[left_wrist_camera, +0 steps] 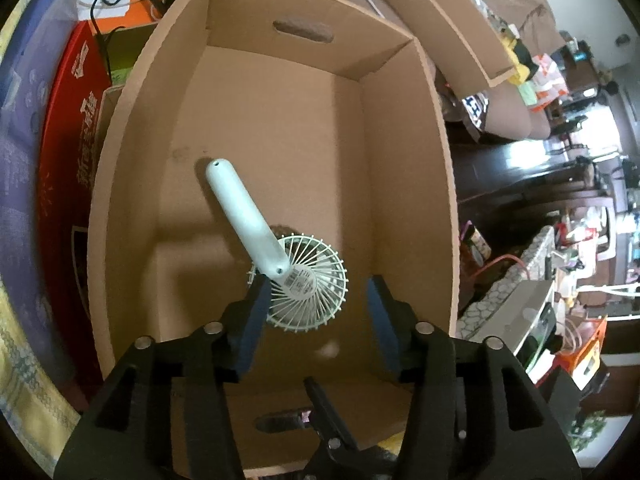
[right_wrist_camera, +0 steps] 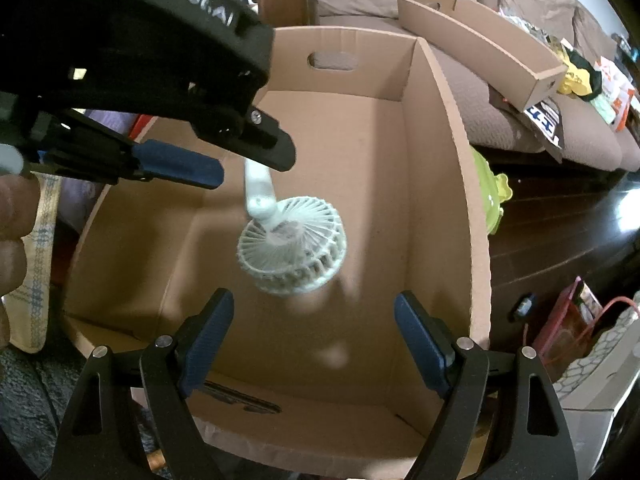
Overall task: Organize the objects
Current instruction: 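Open the left gripper to drop the mint-green fan into the box, then move both tools up from the box toward the yellow plaid table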
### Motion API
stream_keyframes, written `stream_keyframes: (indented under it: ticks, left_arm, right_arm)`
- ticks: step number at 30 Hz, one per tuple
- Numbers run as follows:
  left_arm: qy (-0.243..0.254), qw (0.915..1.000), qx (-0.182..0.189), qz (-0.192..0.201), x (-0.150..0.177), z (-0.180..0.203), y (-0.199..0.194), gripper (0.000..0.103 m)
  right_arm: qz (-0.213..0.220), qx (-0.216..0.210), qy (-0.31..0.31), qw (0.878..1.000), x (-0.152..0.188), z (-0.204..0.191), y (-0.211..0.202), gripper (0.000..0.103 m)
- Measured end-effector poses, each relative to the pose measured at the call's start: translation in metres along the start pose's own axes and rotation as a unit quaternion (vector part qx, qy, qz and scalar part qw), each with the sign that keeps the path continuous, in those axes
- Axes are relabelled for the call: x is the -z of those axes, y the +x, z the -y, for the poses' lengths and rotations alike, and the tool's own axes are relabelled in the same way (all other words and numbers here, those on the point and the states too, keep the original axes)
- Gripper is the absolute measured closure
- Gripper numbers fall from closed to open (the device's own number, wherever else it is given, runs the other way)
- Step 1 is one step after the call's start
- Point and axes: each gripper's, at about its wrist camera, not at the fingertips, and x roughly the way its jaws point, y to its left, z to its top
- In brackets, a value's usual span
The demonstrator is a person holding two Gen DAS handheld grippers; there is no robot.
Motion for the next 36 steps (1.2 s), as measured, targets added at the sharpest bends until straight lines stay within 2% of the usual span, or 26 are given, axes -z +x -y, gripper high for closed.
stream_keyframes:
  ticks: [4, 6, 15, 18, 21, 26, 30, 36]
  left_arm:
    - [0.02, 0.9998, 0.001, 0.009, 0.005, 0.004, -0.017, 0.047]
    - [0.018, 0.9996, 0.003, 0.023, 0.007, 0.002, -0.031, 0.039]
    - [0.046, 0.9953, 0.01, 0.084, 0.021, 0.0, -0.102, 0.033]
    - [0.048, 0.9946, 0.038, 0.084, 0.029, -0.005, -0.124, 0.027]
    - [0.06, 0.9935, 0.049, 0.083, 0.038, -0.01, -0.142, 0.026]
    - [0.087, 0.9913, 0.024, 0.096, 0.048, -0.018, -0.162, 0.026]
    - [0.094, 0.9891, 0.05, 0.101, 0.057, -0.032, -0.189, 0.026]
    - [0.108, 0.9835, 0.011, 0.144, 0.072, -0.069, -0.236, 0.026]
  right_arm:
    - [0.004, -0.003, 0.004, 1.0, -0.001, 0.002, -0.001, 0.019]
    - [0.006, -0.004, 0.009, 1.0, -0.001, 0.002, -0.003, 0.019]
    - [0.026, -0.017, 0.035, 0.999, -0.006, 0.007, -0.017, 0.019]
    - [0.024, -0.024, 0.043, 0.998, -0.009, 0.008, -0.02, 0.019]
    - [0.027, -0.025, 0.049, 0.998, -0.011, 0.009, -0.023, 0.019]
    - [0.025, -0.012, 0.047, 0.999, -0.014, 0.006, -0.03, 0.019]
    - [0.028, -0.019, 0.063, 0.997, -0.016, 0.008, -0.038, 0.019]
    - [0.035, -0.009, 0.083, 0.996, -0.015, 0.012, -0.046, 0.019]
